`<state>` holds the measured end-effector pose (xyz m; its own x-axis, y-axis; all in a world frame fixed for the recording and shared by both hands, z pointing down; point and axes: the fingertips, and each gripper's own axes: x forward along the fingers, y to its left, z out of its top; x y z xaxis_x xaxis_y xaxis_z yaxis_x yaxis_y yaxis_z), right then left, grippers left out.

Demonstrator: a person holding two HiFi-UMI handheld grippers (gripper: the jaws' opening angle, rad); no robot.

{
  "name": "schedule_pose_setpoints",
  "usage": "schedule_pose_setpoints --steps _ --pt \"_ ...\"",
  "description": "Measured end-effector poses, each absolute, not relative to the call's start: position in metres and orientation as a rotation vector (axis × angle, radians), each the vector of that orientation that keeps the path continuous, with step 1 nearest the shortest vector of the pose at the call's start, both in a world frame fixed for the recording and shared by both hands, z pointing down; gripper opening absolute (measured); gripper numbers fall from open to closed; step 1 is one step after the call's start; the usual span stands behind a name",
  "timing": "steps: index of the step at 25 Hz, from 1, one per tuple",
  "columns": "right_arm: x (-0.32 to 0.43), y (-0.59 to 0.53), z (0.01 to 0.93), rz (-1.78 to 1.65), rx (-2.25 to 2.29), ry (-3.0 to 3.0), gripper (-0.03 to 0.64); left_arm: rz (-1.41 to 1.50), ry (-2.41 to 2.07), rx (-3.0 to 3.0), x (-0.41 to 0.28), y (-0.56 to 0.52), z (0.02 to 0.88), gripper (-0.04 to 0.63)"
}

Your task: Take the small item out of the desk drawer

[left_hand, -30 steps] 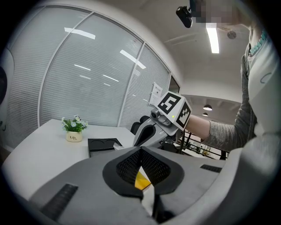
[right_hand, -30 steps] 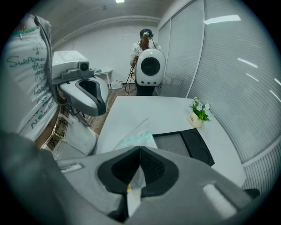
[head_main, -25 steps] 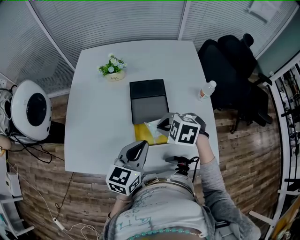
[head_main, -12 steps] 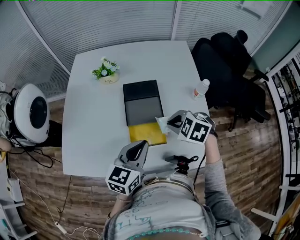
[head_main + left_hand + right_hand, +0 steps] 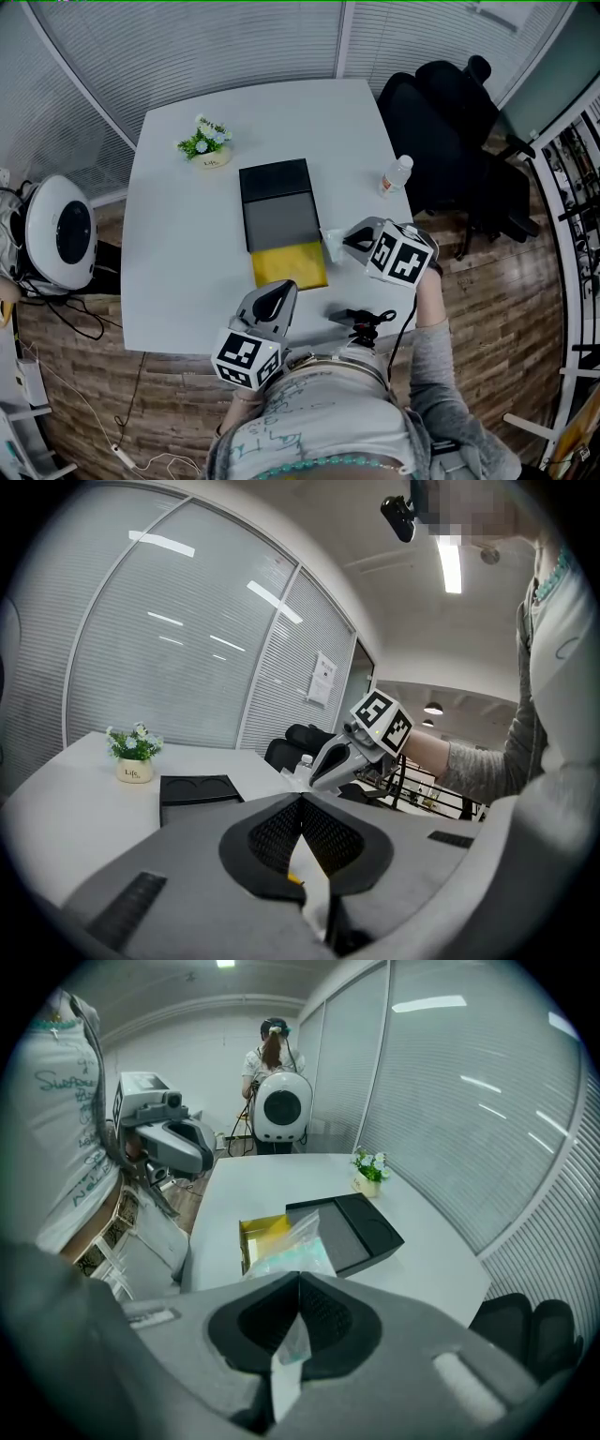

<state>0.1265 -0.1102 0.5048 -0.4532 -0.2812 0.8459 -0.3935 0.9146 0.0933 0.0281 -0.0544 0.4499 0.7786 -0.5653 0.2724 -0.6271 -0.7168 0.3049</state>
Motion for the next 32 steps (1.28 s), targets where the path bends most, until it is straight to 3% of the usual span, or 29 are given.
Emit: schedule_pose_setpoints --steps 17,32 --pt "0.146 -0.107 0.528 0.154 0.494 -2.028 0.003 0.242 -0.922 2.579 0.029 -0.053 0.454 -0.003" --pt "0.17 -0.101 0.643 0.298 0.51 -1.98 0.003 0.256 -0.912 2.554 0.027 -0.051 0.459 -0.003"
